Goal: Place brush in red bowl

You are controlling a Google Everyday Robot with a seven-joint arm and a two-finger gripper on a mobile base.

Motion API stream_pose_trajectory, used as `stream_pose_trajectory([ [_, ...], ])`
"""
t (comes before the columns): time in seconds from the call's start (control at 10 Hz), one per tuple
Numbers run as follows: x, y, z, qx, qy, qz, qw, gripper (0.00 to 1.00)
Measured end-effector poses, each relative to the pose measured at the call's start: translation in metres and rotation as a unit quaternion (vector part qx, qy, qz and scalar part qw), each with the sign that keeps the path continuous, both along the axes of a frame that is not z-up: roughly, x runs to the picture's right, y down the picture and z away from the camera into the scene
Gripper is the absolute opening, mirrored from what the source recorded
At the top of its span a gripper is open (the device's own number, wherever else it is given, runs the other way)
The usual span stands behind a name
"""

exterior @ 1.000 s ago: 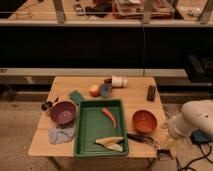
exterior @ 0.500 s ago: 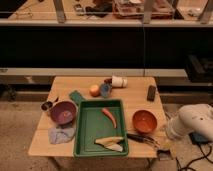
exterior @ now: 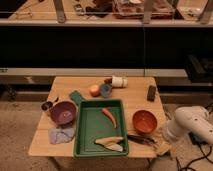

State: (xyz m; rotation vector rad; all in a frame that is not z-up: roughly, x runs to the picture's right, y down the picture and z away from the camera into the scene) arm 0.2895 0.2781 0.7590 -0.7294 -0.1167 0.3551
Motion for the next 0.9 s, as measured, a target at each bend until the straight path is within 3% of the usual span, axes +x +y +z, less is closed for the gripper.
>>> stream_pose_trajectory([
  [0.4, -0.002, 0.008, 0.01, -0.001, 0.005, 0.004, 1.0, 0.62],
  [0.9, -0.003, 0.007, 0.013, 0.003, 0.006, 0.002, 1.0, 0.12],
])
